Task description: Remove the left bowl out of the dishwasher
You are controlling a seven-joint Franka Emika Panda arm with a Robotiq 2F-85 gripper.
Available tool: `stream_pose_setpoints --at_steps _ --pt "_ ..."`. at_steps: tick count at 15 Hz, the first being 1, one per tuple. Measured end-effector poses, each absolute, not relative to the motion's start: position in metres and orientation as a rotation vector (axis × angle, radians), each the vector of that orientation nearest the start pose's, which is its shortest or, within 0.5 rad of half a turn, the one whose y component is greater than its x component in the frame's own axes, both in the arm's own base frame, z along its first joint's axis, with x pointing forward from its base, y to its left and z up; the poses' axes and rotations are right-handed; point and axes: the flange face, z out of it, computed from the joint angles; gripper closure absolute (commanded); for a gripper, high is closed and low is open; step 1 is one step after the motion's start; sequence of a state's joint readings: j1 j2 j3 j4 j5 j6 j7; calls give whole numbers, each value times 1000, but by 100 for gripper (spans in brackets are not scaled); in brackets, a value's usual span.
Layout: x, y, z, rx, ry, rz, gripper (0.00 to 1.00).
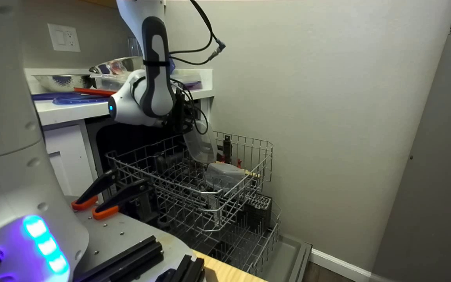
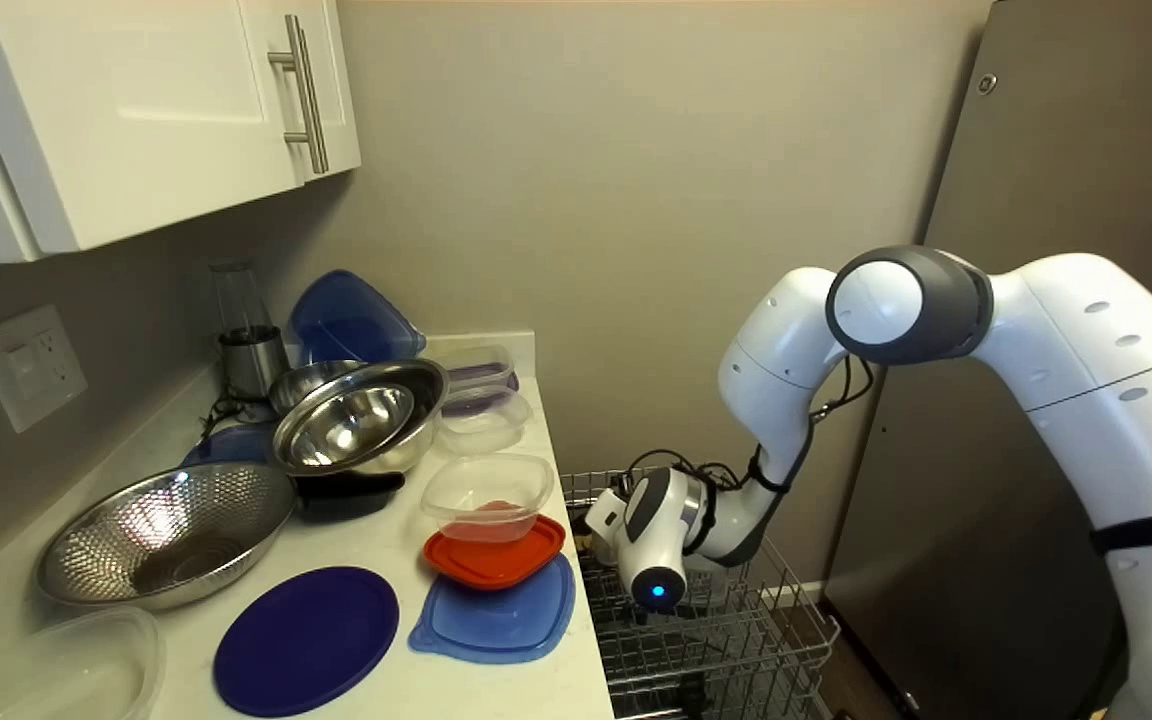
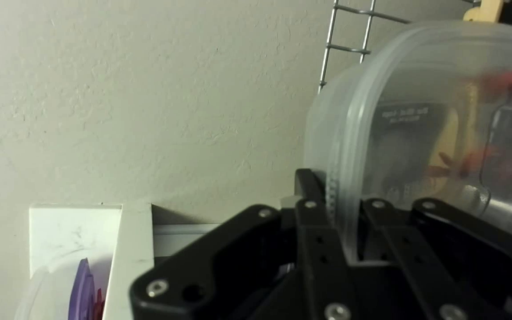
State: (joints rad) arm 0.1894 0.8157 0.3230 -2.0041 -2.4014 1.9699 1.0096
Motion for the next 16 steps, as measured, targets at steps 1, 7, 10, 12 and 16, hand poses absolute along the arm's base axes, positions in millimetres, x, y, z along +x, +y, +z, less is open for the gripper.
stream_pose_setpoints --at_steps 1,7,10,12,16 --pt "518 249 67 1437 1311 824 99" --pt "507 246 110 1559 1355 812 99" --pt "501 243 131 1620 1370 809 99" --pt "495 242 147 1668 1377 805 99" --pt "485 244 192 1770 1392 822 99"
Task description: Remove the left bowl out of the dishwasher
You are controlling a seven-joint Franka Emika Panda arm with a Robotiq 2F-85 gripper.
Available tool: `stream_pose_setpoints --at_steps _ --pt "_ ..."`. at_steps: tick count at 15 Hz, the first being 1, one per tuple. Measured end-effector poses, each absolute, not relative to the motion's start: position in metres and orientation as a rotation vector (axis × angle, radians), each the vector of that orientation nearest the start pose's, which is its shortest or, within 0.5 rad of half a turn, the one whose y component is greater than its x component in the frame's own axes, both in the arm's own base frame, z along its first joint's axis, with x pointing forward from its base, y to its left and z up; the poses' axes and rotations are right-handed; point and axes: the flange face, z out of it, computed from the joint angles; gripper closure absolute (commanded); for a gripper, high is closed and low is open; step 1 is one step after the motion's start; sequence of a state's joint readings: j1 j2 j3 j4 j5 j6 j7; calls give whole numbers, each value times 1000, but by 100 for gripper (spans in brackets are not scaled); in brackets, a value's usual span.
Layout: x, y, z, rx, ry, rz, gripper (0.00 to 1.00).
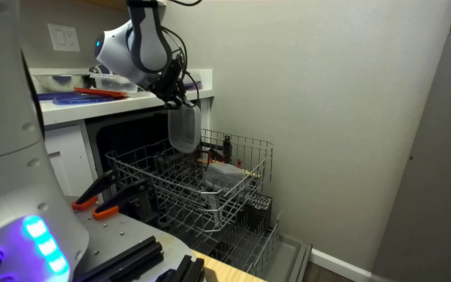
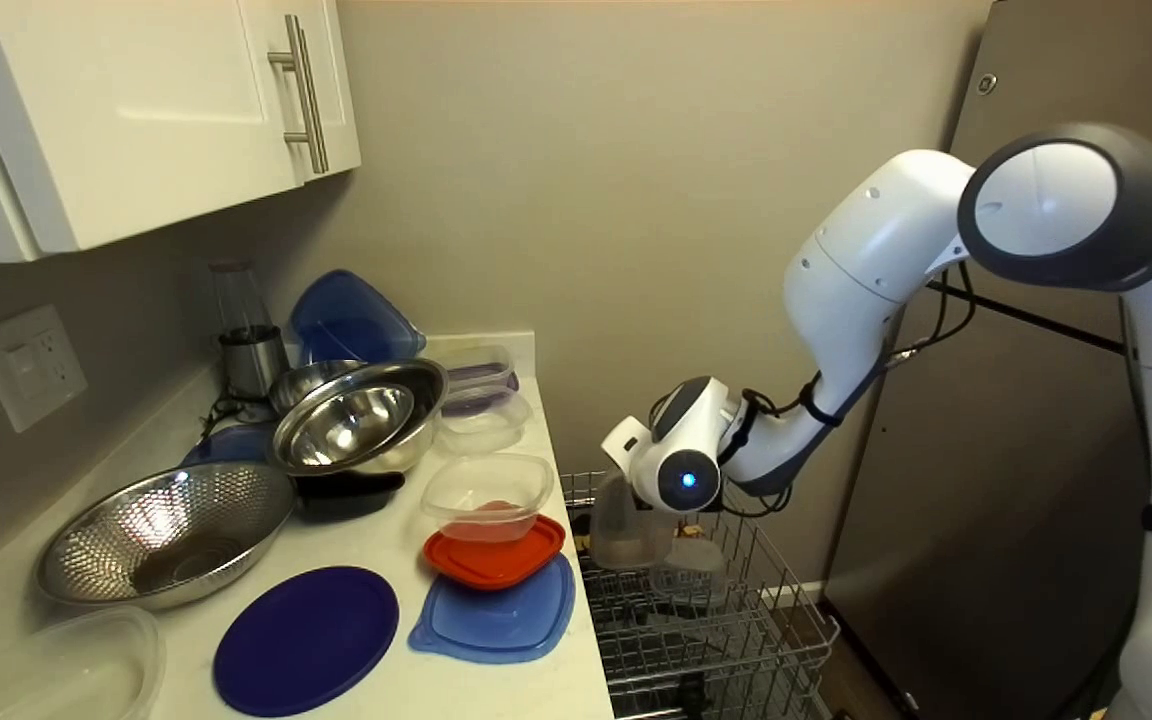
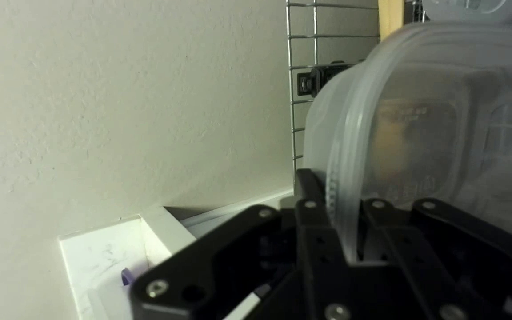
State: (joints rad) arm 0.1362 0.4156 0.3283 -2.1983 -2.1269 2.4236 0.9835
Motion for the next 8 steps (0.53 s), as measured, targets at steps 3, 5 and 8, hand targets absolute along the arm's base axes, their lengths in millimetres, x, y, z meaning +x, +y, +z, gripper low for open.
stream_pose_setpoints --at_steps 3,5,8 --pt "483 243 230 1820 1378 801 99" --pt "484 239 251 1849 1361 752 99" --pt "491 225 272 1916 1338 616 99"
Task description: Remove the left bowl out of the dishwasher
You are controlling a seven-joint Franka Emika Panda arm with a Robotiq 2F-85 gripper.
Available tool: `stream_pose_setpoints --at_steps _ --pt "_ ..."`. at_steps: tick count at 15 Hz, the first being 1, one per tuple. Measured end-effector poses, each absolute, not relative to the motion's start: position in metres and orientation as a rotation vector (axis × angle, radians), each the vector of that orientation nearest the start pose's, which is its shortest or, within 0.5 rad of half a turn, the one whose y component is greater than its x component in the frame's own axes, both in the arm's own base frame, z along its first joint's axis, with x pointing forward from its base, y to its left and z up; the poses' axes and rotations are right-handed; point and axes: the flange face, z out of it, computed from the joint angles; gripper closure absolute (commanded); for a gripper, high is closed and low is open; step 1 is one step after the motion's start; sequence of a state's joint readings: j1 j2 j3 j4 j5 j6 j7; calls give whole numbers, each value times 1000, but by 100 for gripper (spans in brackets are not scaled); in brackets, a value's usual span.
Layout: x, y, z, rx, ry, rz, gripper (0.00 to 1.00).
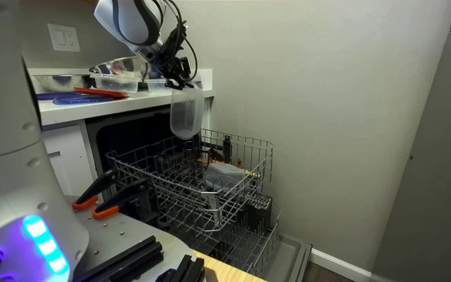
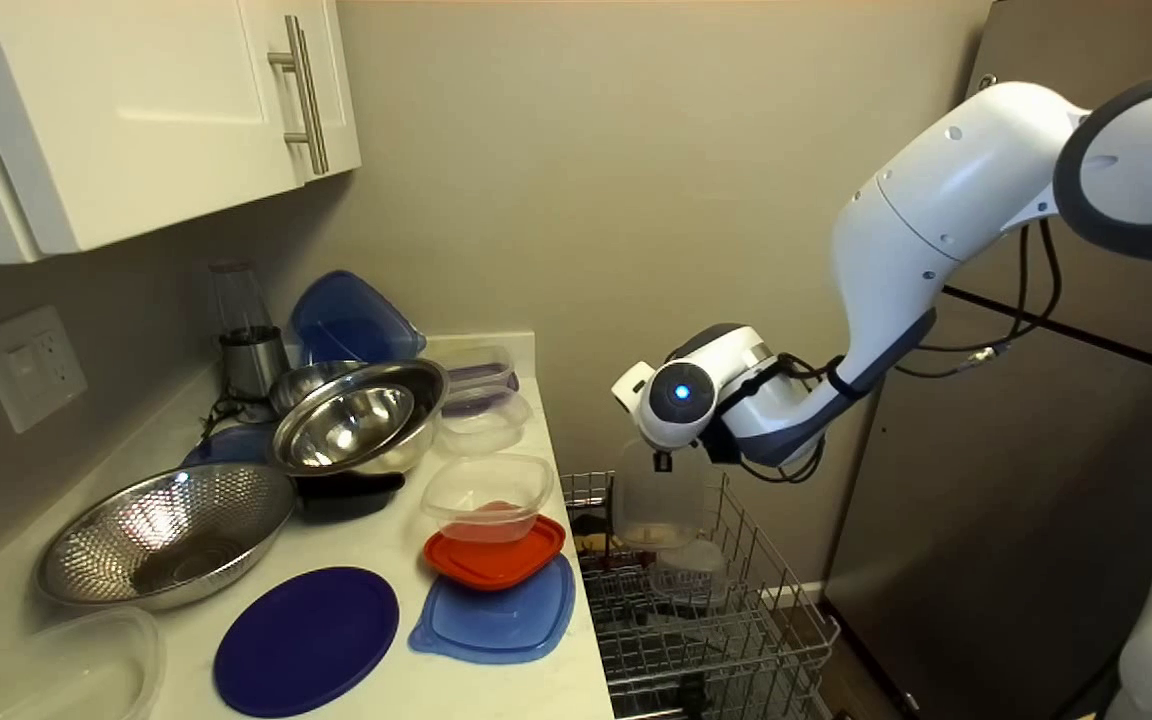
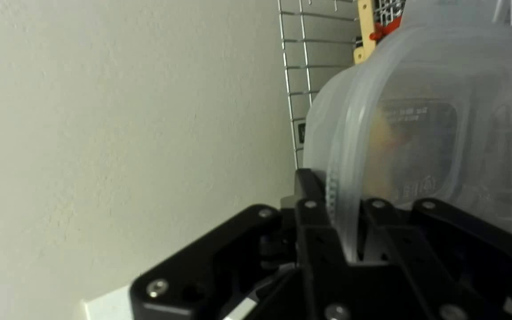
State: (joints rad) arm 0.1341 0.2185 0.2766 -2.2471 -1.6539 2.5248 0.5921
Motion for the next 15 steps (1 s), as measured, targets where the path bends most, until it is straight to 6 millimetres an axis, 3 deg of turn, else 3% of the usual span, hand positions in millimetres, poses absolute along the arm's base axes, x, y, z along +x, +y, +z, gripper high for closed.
stream_pose_setpoints --at_steps 4,8,12,15 --pt "507 195 287 2047 1319 469 99" --pt "522 158 289 2189 1299 415 99" --pt "535 113 286 2387 1181 420 99" --pt "544 81 273 2533 1069 384 99"
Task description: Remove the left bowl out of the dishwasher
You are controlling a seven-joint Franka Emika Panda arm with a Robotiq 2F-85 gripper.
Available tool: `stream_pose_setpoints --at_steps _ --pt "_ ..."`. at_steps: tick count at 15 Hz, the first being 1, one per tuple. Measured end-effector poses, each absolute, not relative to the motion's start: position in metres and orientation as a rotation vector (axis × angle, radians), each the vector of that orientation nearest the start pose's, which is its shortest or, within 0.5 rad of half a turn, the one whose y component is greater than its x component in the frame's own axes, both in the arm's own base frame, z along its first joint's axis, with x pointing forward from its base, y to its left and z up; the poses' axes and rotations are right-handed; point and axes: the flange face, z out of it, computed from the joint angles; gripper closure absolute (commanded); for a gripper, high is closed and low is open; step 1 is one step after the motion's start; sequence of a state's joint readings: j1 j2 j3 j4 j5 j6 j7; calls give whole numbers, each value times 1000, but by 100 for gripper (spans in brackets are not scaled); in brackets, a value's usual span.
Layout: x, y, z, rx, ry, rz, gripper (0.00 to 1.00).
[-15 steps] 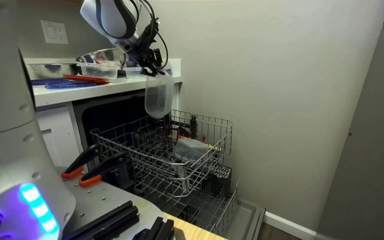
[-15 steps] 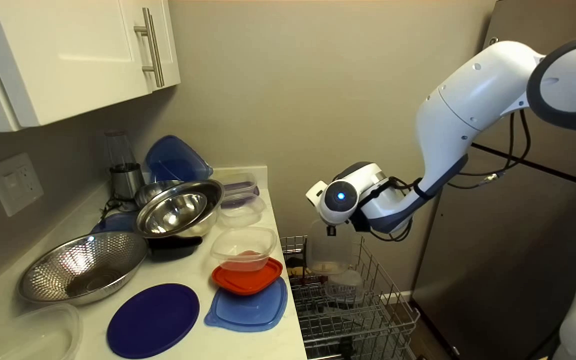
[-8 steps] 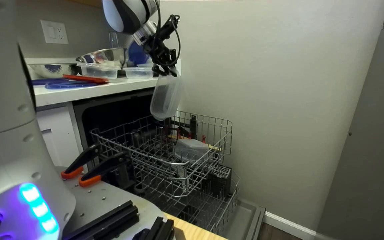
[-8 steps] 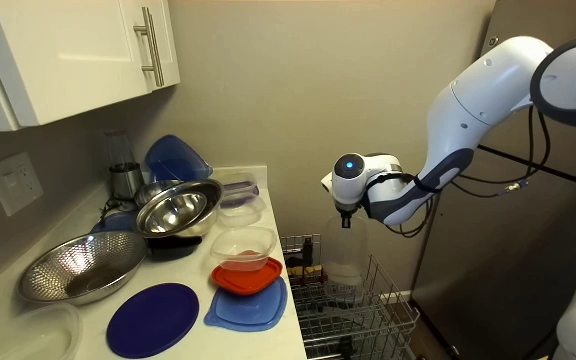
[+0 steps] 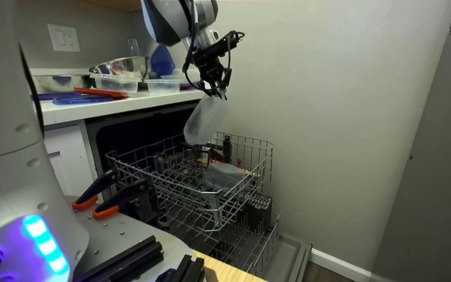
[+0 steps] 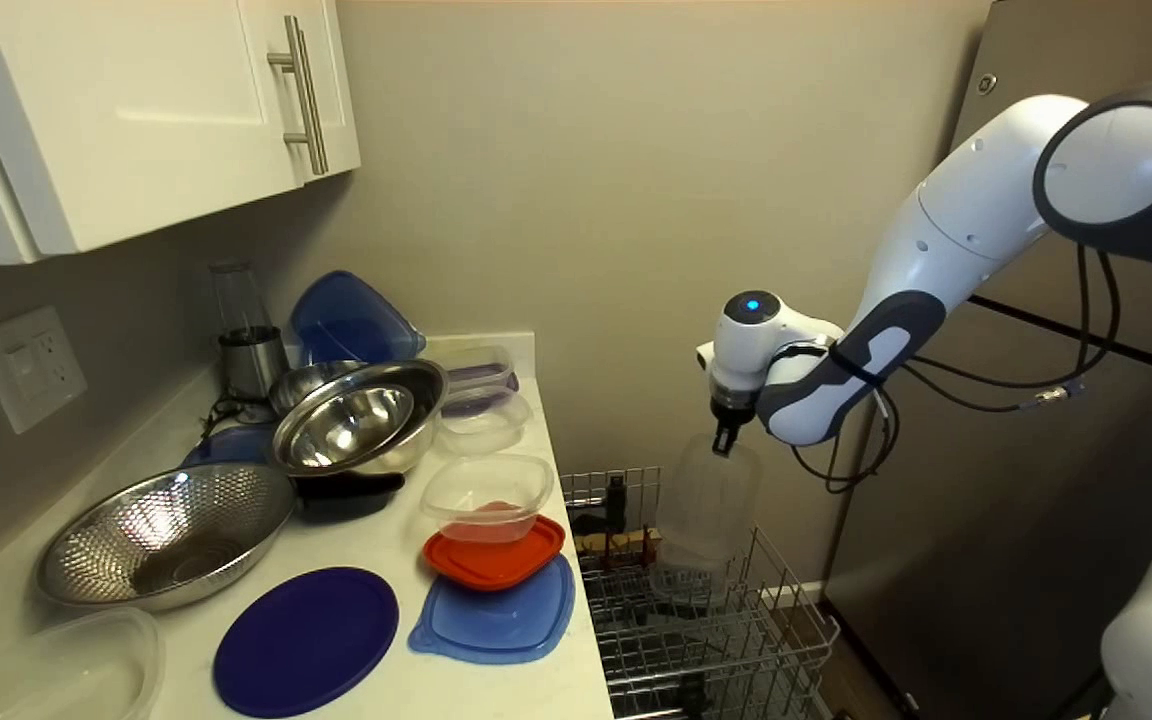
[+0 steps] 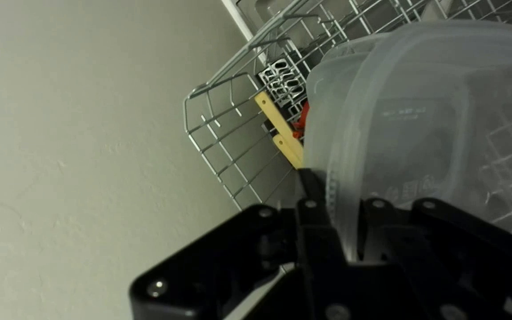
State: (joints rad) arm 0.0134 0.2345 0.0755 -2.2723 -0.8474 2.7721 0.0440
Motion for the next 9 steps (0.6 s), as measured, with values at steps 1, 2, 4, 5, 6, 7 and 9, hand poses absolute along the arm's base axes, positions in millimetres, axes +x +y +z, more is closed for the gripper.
stream_pose_setpoints --at_steps 1,2,4,5,6,7,9 --pt "545 74 266 -3198 -1304 -446 99" --pt "547 70 259 -3189 -1269 -410 99" --pt "548 67 249 -3166 -1227 -357 99" --pt "549 66 247 -3156 -1211 -340 99" --pt "549 65 245 -3148 -1200 -332 99" --pt "550 64 245 -3141 -1191 -327 99" --pt "551 62 246 -3133 -1182 -321 99"
